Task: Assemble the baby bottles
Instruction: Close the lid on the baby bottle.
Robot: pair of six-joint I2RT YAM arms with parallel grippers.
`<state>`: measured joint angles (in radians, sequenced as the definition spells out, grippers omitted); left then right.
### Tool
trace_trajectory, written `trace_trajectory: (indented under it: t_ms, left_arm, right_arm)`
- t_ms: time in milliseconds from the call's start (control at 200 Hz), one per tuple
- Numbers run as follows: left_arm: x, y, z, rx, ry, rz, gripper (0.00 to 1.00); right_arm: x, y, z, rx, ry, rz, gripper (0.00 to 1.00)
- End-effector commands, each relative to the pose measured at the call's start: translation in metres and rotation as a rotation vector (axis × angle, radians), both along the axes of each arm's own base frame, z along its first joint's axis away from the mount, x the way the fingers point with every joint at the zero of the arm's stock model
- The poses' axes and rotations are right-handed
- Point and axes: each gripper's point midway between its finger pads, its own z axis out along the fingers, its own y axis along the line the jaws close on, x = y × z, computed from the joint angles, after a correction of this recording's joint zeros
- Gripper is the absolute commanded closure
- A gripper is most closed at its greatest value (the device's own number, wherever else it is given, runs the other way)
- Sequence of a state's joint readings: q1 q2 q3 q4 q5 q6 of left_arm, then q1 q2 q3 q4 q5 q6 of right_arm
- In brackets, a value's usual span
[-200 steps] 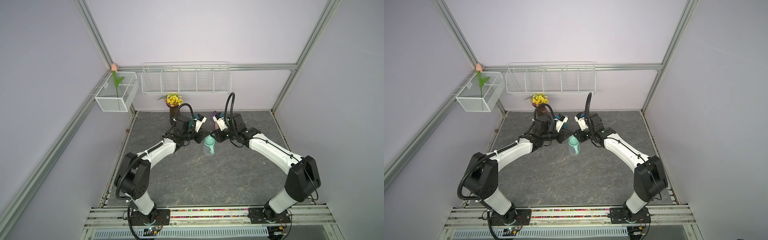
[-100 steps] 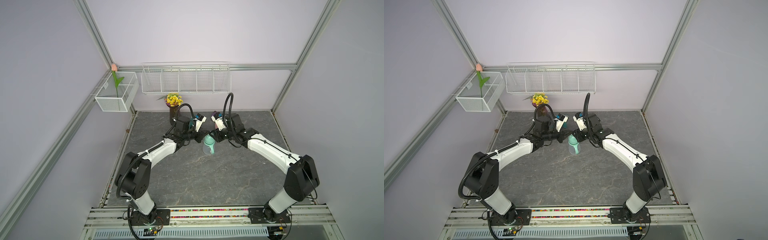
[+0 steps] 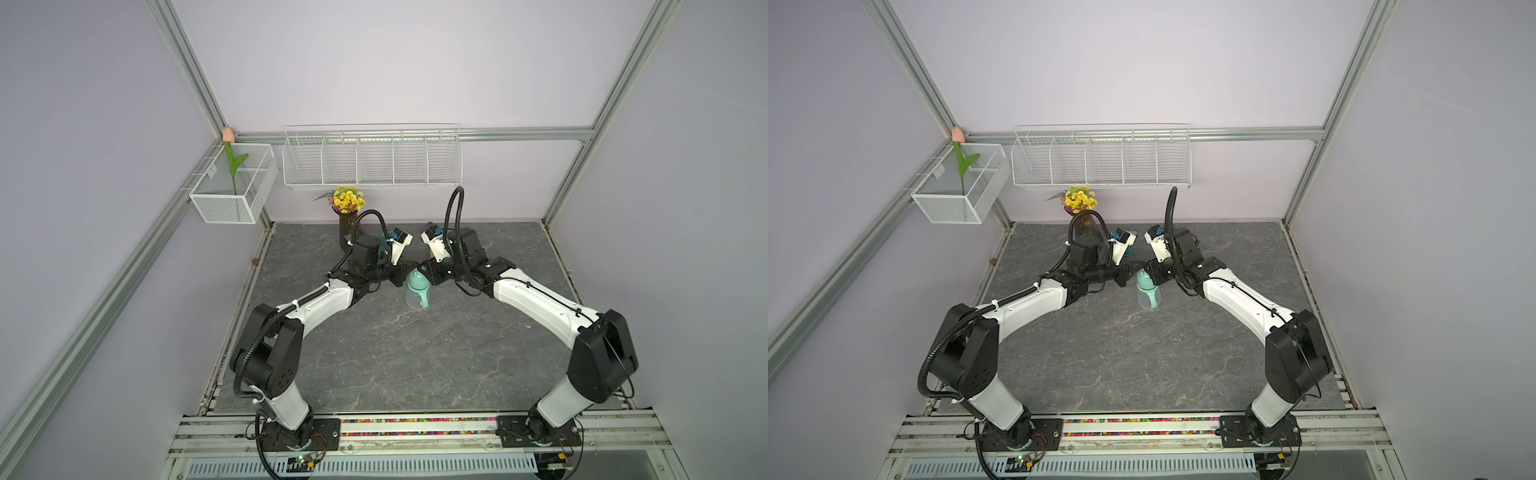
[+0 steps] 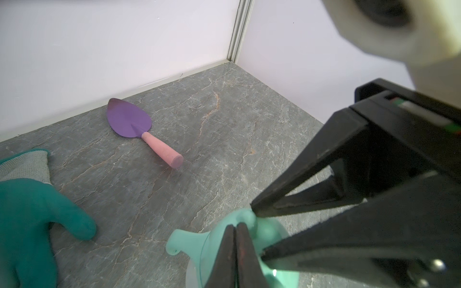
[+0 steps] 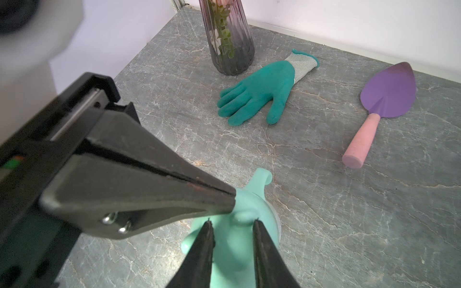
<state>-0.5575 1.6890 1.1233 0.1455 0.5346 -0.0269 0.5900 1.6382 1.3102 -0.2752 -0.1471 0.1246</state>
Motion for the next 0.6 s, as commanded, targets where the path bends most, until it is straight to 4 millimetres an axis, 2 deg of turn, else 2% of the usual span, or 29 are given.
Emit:
trace_trajectory:
  t_ms: [0, 145, 335, 445, 595]
  left_arm:
    - [-0.020, 0.003, -0.061, 0.112, 0.172, -0.003, 0.93]
    - [-0.008, 0.006, -0.051, 0.118, 0.149, 0.053, 0.91]
    - [0.012, 0.008, -0.030, 0.127, 0.103, 0.113, 0.80]
    - [0.023, 0.009, -0.020, 0.123, 0.085, 0.147, 0.78]
    - [0.028, 0.011, -0.013, 0.114, 0.075, 0.167, 0.76]
  right_arm:
    - [-0.020, -0.021, -0.065, -0.158, 0.158, -0.029, 0.70]
    - [-0.014, -0.016, -0.053, -0.139, 0.124, -0.025, 0.65]
    - [-0.001, -0.009, -0.032, -0.122, 0.067, -0.012, 0.61]
    - [0.005, -0.006, -0.023, -0.117, 0.042, -0.007, 0.59]
    - [0.009, -0.003, -0.011, -0.099, 0.016, 0.001, 0.54]
